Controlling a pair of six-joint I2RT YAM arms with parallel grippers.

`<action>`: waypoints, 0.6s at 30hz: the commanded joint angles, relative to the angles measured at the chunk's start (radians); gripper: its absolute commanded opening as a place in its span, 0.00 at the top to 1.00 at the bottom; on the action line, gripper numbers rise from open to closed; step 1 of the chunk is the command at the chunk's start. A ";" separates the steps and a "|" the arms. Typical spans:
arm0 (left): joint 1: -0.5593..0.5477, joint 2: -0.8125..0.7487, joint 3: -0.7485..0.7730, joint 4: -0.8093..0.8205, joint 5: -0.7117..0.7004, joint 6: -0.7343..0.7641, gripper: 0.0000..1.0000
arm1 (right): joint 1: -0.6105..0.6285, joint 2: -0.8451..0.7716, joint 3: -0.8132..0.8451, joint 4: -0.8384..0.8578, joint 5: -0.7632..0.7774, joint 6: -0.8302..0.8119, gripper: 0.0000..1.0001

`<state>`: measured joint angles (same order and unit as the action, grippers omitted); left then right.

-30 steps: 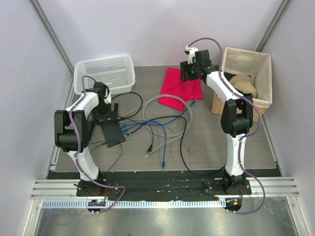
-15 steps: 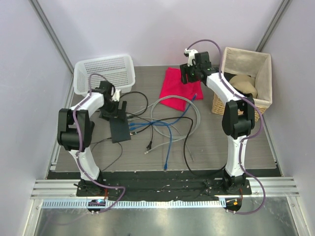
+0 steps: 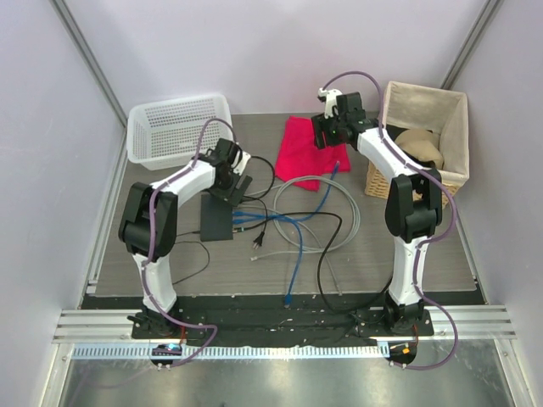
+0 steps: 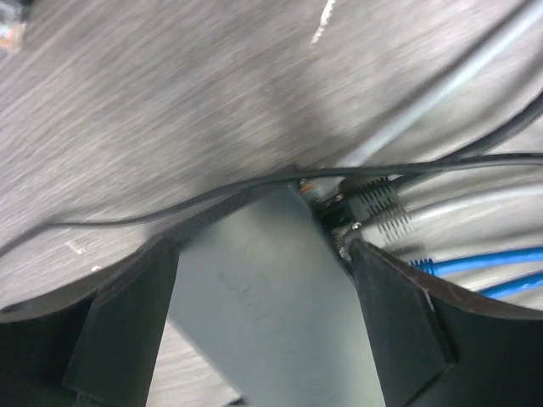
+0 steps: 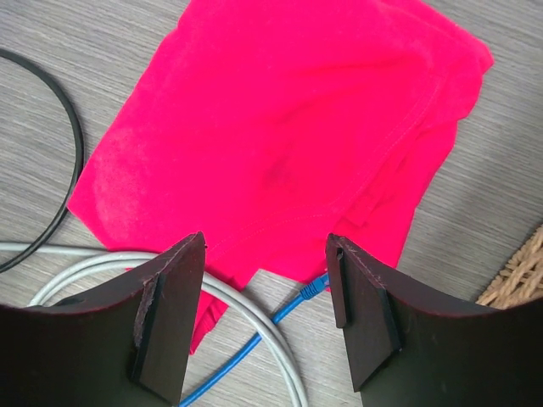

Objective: Pull the plug from the switch port

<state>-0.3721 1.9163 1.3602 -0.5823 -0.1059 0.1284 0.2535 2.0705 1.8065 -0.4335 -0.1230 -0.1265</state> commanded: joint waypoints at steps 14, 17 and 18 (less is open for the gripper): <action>0.265 -0.166 -0.098 -0.264 0.345 -0.292 0.11 | 0.004 -0.078 0.011 0.019 -0.041 0.021 0.34; 0.269 -0.157 -0.124 -0.249 0.356 -0.308 0.10 | 0.004 -0.085 0.004 0.018 -0.046 0.021 0.33; 0.268 -0.151 -0.130 -0.246 0.365 -0.308 0.09 | 0.004 -0.090 0.001 0.018 -0.046 0.019 0.33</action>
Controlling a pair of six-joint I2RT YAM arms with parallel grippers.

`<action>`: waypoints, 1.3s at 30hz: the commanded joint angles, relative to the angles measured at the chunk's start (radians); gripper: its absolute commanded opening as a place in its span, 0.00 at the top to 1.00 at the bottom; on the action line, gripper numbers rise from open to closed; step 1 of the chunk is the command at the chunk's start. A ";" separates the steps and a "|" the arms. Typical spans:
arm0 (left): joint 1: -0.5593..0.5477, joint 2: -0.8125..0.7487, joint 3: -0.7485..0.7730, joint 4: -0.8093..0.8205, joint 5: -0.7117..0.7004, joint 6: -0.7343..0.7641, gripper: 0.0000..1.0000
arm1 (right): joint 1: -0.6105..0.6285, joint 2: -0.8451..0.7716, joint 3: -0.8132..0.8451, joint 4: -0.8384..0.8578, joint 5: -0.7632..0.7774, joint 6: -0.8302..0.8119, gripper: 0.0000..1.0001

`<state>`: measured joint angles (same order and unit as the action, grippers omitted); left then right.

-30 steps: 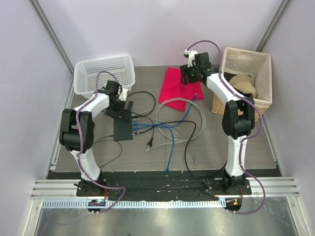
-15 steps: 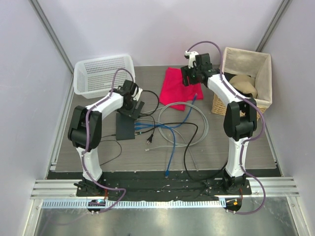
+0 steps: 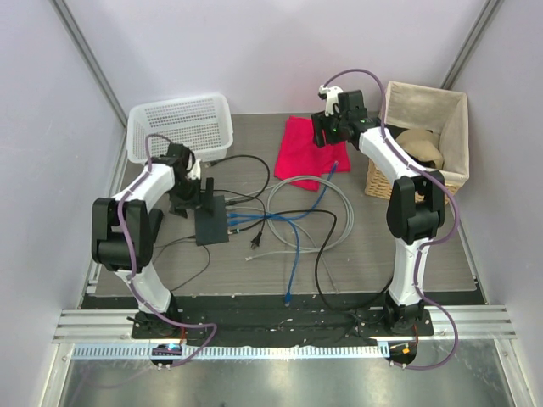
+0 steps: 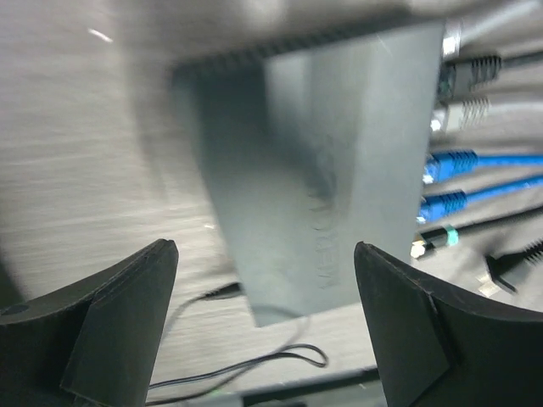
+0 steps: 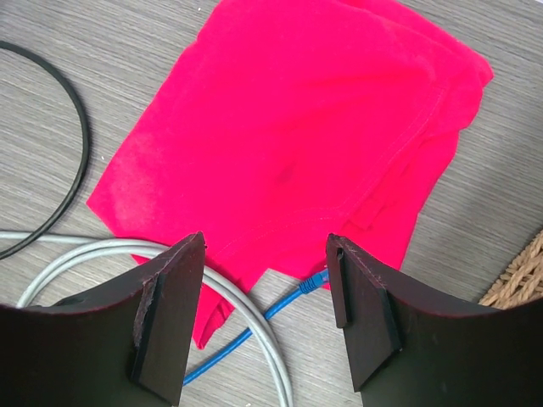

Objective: Pull the plug from the switch port

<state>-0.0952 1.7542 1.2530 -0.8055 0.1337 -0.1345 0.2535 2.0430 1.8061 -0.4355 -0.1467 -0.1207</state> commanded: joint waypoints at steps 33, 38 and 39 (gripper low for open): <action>0.028 -0.156 -0.087 -0.017 0.267 -0.103 0.10 | 0.237 -0.153 -0.087 -0.135 -0.289 -0.192 0.37; 0.040 -0.254 -0.189 0.165 0.328 -0.034 0.10 | 0.413 -0.090 -0.060 -0.177 -0.297 -0.230 0.67; 0.040 -0.265 -0.214 0.199 0.330 -0.048 0.10 | 0.435 -0.080 -0.062 -0.196 -0.295 -0.259 0.71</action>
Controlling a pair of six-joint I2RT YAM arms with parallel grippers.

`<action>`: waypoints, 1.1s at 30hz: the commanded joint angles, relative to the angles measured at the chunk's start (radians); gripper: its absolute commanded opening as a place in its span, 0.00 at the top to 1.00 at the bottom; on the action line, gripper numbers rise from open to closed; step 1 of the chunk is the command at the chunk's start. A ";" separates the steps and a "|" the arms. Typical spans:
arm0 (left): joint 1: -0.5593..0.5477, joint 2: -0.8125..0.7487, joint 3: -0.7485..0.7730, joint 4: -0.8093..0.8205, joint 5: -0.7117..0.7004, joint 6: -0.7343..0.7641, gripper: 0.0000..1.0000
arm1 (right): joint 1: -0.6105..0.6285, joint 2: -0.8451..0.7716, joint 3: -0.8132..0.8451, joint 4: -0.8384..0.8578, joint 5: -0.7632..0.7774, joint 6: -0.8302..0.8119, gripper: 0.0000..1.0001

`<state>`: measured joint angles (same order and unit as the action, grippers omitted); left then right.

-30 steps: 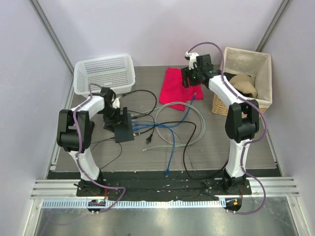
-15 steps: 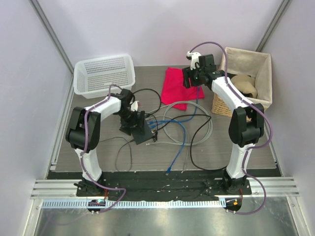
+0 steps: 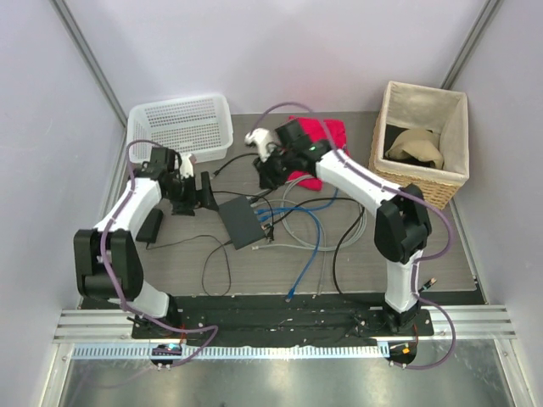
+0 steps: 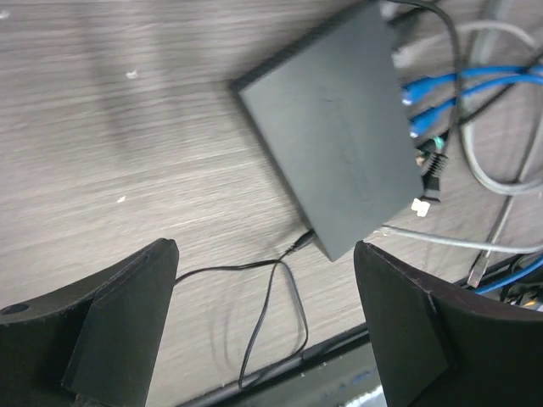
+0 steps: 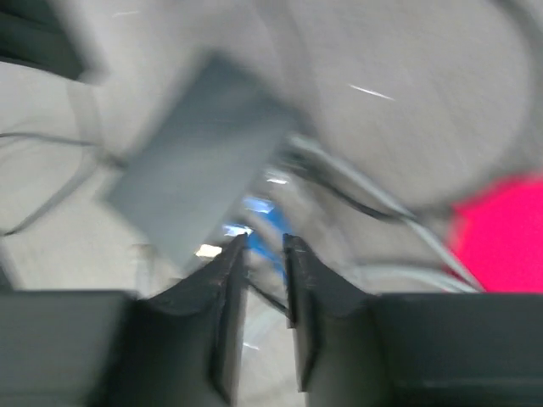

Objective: Pull the plug from the switch port

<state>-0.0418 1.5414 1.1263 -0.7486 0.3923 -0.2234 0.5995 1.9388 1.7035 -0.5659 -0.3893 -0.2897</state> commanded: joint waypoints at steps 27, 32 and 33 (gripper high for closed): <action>-0.107 -0.588 -0.518 0.427 0.155 0.812 0.00 | 0.143 0.376 0.073 -0.135 -0.197 -0.065 0.96; -0.142 -0.563 -0.560 0.477 0.172 0.883 0.14 | 0.091 0.396 0.097 -0.169 -0.246 -0.057 0.98; -0.145 -0.505 -0.519 0.421 0.195 0.886 0.18 | 0.085 0.399 0.105 -0.184 -0.252 -0.066 0.97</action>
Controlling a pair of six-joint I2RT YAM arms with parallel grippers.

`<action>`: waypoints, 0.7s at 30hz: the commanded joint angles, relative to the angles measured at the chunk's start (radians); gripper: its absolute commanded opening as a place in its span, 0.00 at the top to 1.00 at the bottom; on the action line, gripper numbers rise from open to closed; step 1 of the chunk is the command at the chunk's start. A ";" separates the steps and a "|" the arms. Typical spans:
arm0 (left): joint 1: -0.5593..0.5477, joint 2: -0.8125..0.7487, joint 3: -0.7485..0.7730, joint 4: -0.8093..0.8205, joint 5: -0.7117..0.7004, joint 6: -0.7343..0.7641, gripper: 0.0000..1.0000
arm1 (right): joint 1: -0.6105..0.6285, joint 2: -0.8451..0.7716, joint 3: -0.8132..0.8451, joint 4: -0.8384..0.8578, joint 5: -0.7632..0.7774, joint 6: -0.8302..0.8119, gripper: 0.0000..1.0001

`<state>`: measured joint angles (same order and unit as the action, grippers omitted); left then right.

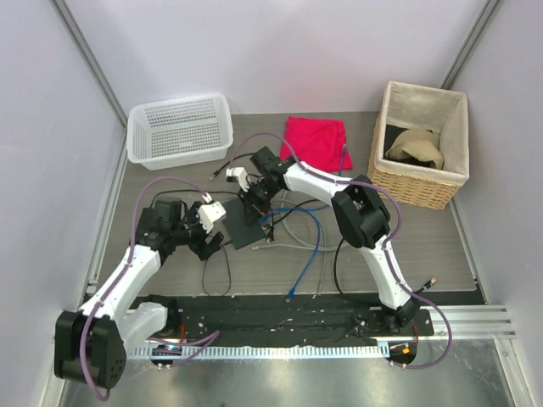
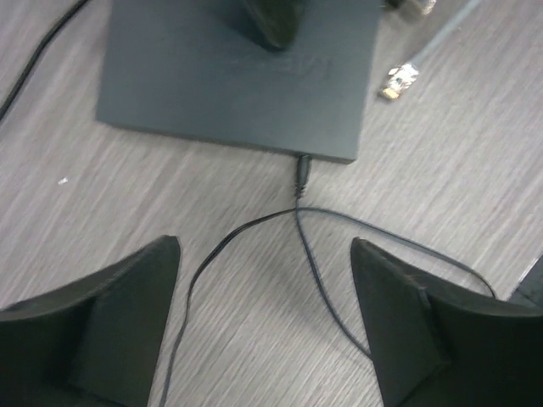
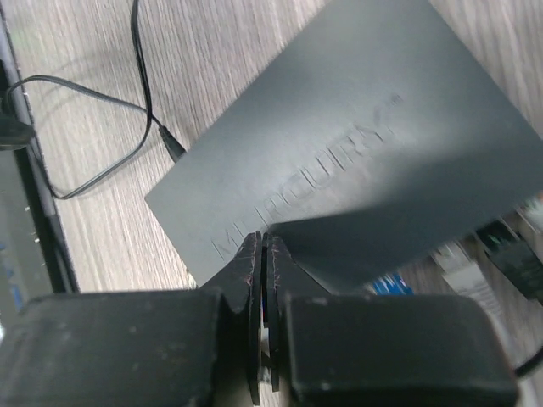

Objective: Pull the plug from the switch port

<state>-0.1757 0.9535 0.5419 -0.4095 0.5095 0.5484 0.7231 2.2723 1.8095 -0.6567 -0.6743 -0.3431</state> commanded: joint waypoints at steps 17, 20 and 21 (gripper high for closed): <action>-0.137 0.359 0.105 0.087 -0.025 0.116 0.46 | -0.025 0.084 0.007 -0.136 0.009 -0.025 0.96; -0.140 0.372 0.089 0.127 -0.043 0.110 0.46 | -0.024 0.085 0.011 -0.136 0.010 -0.025 0.96; -0.143 0.373 0.083 0.138 -0.040 0.105 0.47 | -0.024 0.089 0.013 -0.136 0.012 -0.023 0.96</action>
<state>-0.3122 1.3170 0.6430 -0.3645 0.4915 0.6449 0.6876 2.3028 1.8420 -0.7368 -0.7574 -0.3405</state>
